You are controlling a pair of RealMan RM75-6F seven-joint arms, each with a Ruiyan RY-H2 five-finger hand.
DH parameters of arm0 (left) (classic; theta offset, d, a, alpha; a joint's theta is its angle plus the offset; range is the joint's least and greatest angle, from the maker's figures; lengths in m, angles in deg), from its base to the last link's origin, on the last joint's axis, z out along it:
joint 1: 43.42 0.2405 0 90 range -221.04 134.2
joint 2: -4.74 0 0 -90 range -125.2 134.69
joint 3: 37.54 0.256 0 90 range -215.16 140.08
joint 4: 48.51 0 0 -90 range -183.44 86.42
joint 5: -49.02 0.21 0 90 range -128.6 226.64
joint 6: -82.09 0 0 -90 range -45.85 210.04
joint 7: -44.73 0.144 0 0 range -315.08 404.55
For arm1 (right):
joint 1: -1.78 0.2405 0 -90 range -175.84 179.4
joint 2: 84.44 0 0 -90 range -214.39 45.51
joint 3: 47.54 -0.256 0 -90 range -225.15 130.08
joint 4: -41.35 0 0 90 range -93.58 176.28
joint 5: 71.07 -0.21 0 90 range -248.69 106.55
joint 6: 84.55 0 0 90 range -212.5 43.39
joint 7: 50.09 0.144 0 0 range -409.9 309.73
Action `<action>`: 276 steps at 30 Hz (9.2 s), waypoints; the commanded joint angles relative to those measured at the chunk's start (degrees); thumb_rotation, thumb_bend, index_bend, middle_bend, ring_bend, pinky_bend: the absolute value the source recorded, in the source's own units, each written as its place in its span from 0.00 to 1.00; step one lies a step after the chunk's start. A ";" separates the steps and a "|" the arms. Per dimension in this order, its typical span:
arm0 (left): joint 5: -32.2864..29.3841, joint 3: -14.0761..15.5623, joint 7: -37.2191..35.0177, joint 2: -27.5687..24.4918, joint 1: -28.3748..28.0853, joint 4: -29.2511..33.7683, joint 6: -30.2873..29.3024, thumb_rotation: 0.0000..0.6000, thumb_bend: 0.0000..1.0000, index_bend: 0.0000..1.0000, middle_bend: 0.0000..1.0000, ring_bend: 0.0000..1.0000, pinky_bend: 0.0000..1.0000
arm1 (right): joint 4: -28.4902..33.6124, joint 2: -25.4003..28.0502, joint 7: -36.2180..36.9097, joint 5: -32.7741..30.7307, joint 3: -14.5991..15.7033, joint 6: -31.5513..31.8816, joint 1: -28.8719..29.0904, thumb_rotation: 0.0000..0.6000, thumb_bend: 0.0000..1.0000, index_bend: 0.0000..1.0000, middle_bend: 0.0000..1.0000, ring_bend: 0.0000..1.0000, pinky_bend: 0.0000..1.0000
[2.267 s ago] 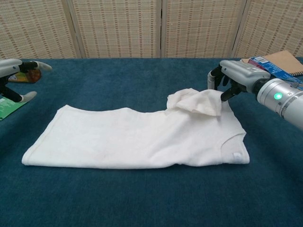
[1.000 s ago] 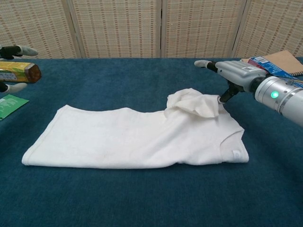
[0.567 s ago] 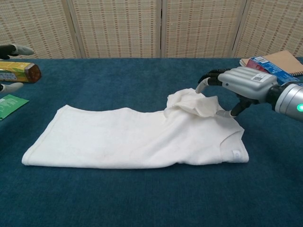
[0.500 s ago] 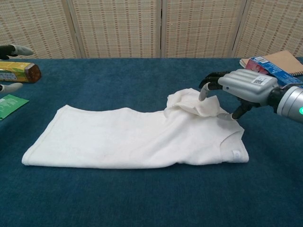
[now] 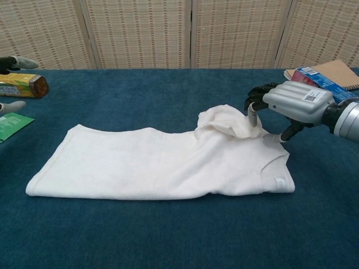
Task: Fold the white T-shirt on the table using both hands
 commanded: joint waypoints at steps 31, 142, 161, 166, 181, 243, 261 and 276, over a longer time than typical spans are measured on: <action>0.23 -0.72 -1.08 -1.18 0.86 0.85 -0.89 1.00 0.38 0.04 0.05 0.00 0.01 | -12.39 -11.05 9.90 -8.34 -9.24 -1.41 4.37 1.00 0.38 0.71 0.39 0.20 0.11; 9.54 5.63 -2.22 -4.22 2.42 -2.13 -1.15 1.00 0.38 0.26 0.05 0.00 0.01 | 0.44 -0.17 4.20 11.39 7.80 16.60 -13.36 1.00 0.21 0.44 0.28 0.12 0.03; 9.74 5.83 -3.12 -4.32 2.46 -2.34 -0.74 1.00 0.38 0.25 0.05 0.00 0.00 | -1.77 -0.94 6.40 11.15 8.28 19.03 -14.05 1.00 0.42 0.61 0.37 0.20 0.05; 9.71 5.83 -3.12 -4.34 2.35 -2.23 -0.47 1.00 0.38 0.23 0.05 0.00 0.00 | 0.50 1.39 5.85 10.99 8.59 19.98 -14.78 1.00 0.45 0.62 0.38 0.20 0.05; 8.88 5.44 -1.91 -4.22 1.52 -1.51 0.87 1.00 0.38 0.21 0.05 0.00 0.00 | 6.86 6.45 3.27 10.15 8.99 18.22 -15.63 1.00 0.36 0.52 0.32 0.19 0.05; 35.08 18.80 -15.24 24.35 -7.08 -62.07 -16.13 1.00 0.12 0.32 0.09 0.01 0.00 | 36.57 27.28 -10.00 6.52 -1.94 25.05 -19.61 1.00 0.09 0.00 0.15 0.01 0.00; 33.27 20.10 -15.07 26.14 -7.22 -65.63 -13.83 1.00 0.12 0.33 0.09 0.01 0.00 | 36.13 26.95 -9.51 6.52 -2.54 25.07 -20.61 1.00 0.09 0.00 0.16 0.02 0.00; 31.47 19.61 -17.73 27.38 -8.25 -63.01 -13.08 1.00 0.12 0.35 0.09 0.01 0.00 | 35.41 26.82 -8.95 6.56 -3.07 25.87 -21.39 1.00 0.09 0.00 0.16 0.02 0.00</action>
